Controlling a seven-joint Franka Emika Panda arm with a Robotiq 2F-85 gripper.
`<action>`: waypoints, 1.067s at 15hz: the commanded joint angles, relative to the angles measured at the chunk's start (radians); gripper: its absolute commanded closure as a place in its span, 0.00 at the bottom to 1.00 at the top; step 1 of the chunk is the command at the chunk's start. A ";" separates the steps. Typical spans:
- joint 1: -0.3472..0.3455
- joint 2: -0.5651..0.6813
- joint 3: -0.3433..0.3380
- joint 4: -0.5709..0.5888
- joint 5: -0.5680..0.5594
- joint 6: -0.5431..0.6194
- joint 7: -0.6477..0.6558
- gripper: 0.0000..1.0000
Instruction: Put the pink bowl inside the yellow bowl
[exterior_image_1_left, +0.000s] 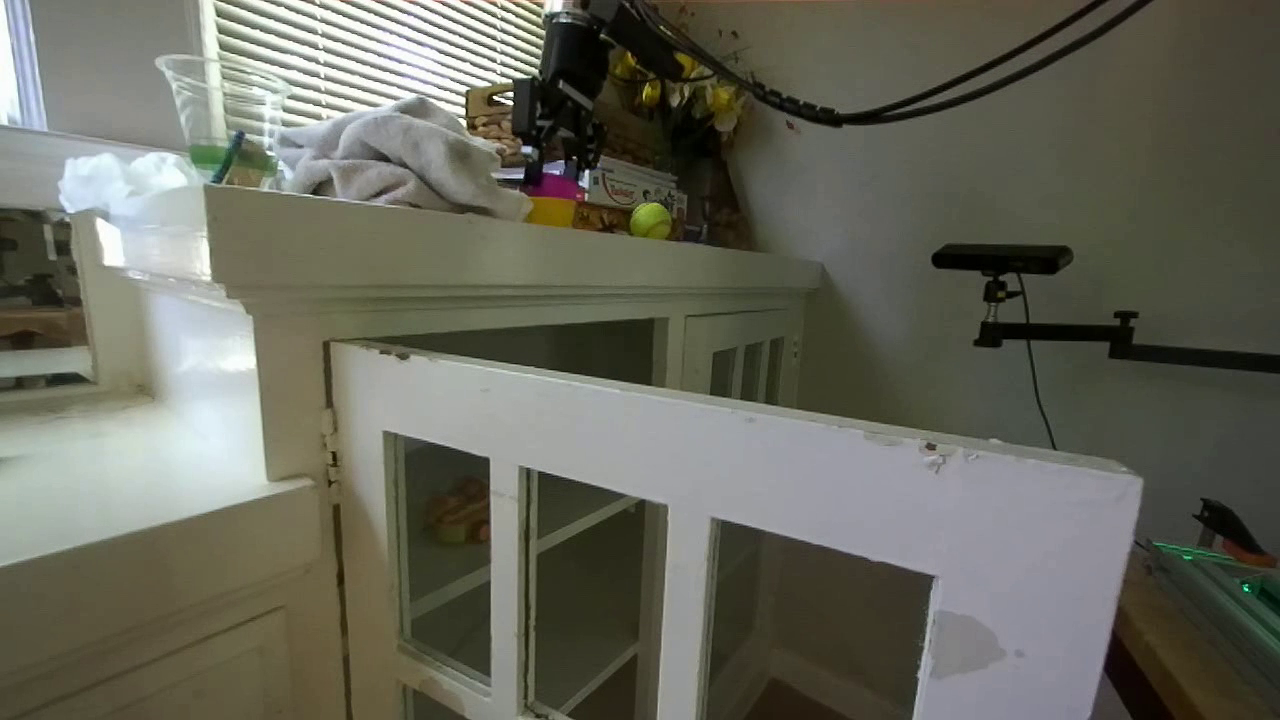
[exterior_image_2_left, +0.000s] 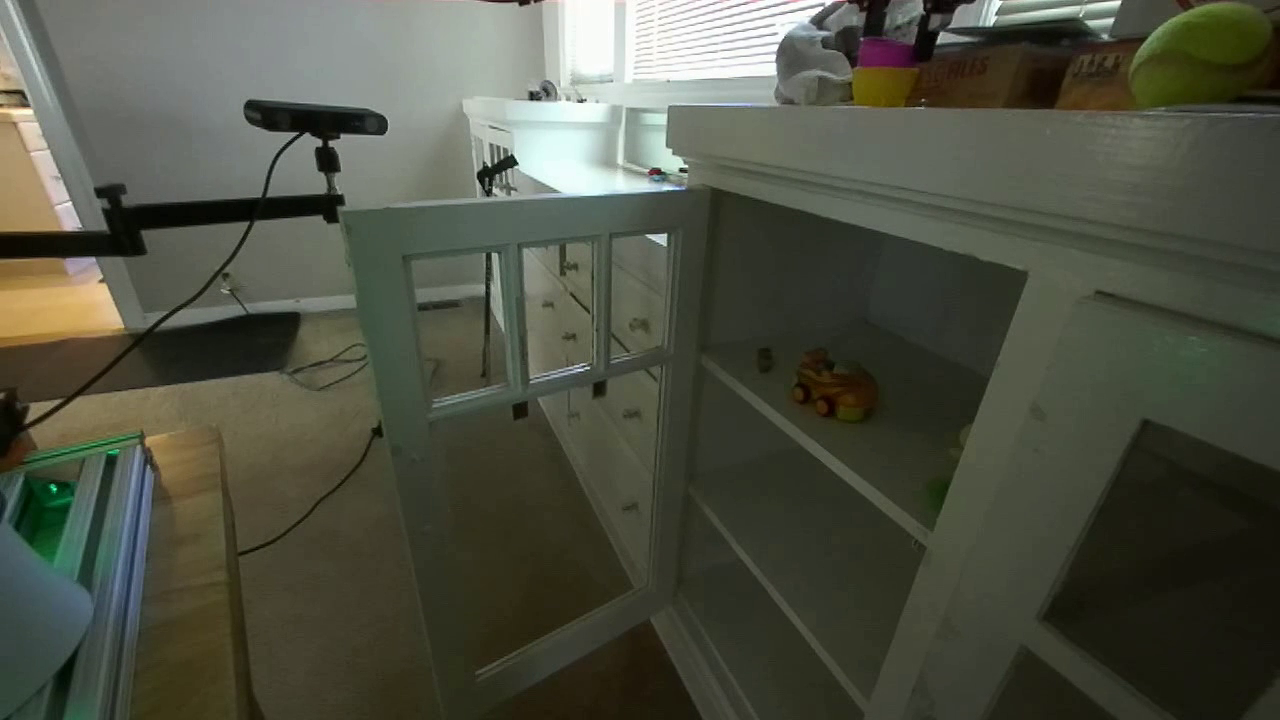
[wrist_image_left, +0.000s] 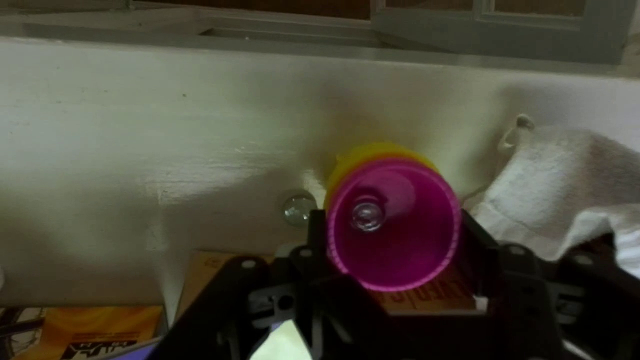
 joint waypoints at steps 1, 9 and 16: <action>0.004 -0.014 -0.002 -0.027 -0.015 0.023 -0.021 0.17; 0.017 -0.081 -0.006 -0.064 -0.030 -0.027 -0.024 0.00; 0.003 -0.303 -0.023 -0.185 -0.030 -0.185 -0.030 0.00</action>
